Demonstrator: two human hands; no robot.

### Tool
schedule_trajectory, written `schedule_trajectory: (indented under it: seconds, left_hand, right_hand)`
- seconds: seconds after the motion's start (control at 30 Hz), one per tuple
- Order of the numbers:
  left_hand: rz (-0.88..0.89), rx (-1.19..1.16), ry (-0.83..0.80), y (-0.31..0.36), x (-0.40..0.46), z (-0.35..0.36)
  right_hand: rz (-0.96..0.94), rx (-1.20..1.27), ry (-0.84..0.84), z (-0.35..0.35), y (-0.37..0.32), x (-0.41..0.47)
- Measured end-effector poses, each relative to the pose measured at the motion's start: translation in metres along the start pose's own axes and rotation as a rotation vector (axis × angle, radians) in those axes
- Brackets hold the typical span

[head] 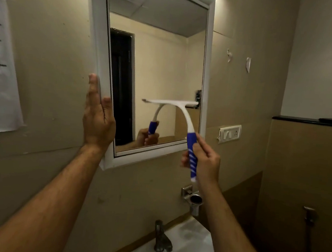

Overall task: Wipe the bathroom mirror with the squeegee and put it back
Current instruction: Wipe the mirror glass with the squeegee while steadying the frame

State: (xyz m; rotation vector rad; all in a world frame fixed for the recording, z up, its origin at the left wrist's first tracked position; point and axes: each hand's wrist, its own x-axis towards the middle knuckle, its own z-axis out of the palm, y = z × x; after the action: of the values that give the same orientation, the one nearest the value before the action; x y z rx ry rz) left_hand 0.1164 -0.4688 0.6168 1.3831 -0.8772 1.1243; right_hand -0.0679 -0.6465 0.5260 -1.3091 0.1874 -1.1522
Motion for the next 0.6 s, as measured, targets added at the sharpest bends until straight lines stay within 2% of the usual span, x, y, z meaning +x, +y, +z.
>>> schedule_trajectory:
  seconds: [0.1,0.2,0.4,0.6]
  left_hand:
    - [-0.011,-0.004,-0.016,0.000,0.000,0.000]
    - [-0.010,-0.005,-0.026,-0.003,-0.001,0.001]
    - [-0.026,-0.025,-0.022,-0.005,-0.002,0.000]
    - [-0.016,-0.074,0.014,-0.001,-0.002,-0.005]
  right_hand:
    - [-0.023,0.046,-0.103,0.021,-0.018,0.010]
    - [-0.002,0.018,-0.170,0.021,-0.003,-0.002]
    - [0.060,-0.049,-0.140,0.010,0.040,-0.049]
    - [-0.061,0.010,-0.098,0.063,-0.018,-0.016]
